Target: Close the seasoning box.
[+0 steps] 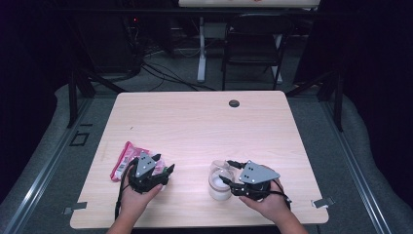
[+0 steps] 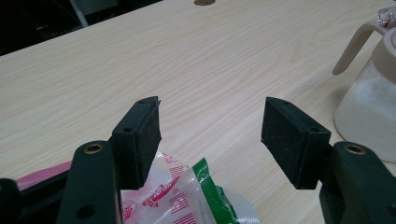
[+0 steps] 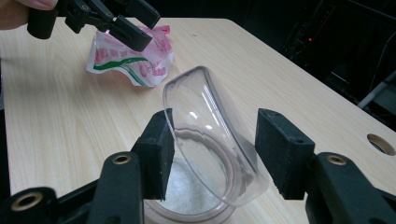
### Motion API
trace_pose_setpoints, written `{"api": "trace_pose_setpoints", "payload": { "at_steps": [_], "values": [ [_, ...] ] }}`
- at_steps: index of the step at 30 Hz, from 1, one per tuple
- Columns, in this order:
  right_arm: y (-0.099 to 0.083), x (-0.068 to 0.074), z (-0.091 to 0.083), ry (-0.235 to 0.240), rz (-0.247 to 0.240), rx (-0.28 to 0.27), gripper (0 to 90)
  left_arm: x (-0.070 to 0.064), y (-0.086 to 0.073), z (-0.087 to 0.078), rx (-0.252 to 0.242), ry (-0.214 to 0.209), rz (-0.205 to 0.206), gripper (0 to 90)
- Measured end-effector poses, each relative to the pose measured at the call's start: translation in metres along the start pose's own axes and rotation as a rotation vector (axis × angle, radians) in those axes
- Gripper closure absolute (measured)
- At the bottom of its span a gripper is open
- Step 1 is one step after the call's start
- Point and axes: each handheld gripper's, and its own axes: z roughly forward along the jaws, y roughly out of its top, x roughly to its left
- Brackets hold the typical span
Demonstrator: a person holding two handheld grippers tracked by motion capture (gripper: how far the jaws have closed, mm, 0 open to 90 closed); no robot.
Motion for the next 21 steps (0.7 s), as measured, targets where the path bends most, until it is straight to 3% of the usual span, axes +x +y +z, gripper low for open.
{"api": "trace_pose_setpoints", "payload": {
  "at_steps": [18, 21],
  "values": [
    [0.0010, 0.0044, 0.0022, 0.031, -0.017, 0.001, 42.4, 0.0001, 0.0000, 0.0000, 0.000, 0.001, 0.000, 37.8],
    [0.0024, 0.0061, 0.0021, 0.063, -0.010, -0.007, 42.2, 0.0001, 0.0000, -0.0001, -0.004, 0.001, -0.002, 37.8]
  ]
}}
